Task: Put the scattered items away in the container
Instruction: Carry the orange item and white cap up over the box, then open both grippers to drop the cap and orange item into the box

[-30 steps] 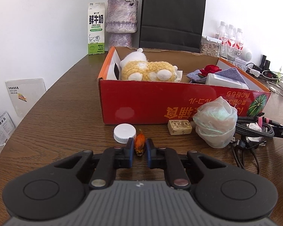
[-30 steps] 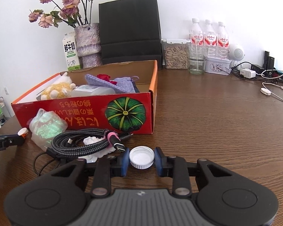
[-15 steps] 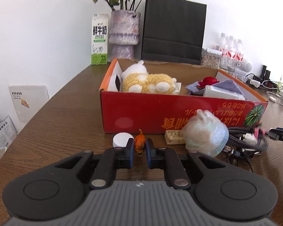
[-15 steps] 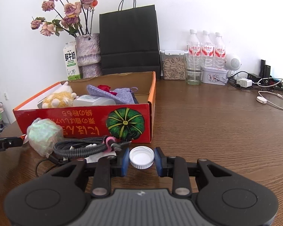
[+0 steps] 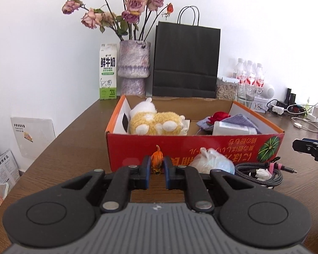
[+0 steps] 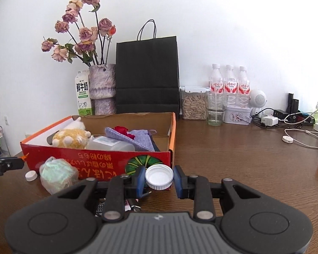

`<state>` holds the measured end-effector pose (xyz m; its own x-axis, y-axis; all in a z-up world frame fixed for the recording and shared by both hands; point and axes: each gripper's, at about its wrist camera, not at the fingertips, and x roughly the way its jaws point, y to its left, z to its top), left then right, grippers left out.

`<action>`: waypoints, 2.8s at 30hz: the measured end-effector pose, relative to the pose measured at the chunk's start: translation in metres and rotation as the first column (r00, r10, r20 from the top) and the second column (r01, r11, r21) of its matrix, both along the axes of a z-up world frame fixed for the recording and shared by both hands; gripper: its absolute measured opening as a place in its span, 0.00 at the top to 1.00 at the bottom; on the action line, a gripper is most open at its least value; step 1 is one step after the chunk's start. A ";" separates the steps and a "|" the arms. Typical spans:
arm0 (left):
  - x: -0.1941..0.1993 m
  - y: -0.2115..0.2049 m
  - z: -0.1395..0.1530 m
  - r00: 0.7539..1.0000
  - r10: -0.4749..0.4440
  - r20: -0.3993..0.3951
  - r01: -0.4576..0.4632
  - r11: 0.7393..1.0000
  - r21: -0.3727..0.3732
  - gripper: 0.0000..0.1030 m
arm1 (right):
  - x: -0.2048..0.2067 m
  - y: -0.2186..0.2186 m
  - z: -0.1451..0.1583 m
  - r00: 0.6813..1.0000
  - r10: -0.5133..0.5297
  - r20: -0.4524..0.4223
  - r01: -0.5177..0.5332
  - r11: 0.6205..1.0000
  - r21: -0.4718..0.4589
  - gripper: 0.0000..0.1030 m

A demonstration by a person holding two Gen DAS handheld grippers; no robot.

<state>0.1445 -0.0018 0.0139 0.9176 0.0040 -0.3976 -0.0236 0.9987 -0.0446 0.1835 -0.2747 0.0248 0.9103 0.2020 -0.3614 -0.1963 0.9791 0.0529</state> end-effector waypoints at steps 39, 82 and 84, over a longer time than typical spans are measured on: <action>0.150 -0.030 0.019 0.995 0.050 0.082 -0.051 0.999 0.009 0.87 | 0.145 0.065 0.036 0.996 0.059 0.063 -0.061 0.998 0.035 0.74; 0.095 -0.034 0.030 0.938 0.131 0.320 -0.155 0.987 0.052 0.00 | 0.093 0.063 0.043 0.987 0.041 0.153 -0.039 0.999 -0.016 0.00; 0.093 -0.034 0.029 0.940 0.128 0.317 -0.153 0.987 0.056 0.00 | 0.092 0.062 0.042 0.988 0.044 0.151 -0.042 0.999 -0.017 0.00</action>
<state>0.2371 -0.0358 0.0426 0.9832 0.1614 -0.0851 -0.1615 0.9869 0.0058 0.2751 -0.2130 0.0671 0.9452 0.2384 -0.2230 -0.2432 0.9700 0.0062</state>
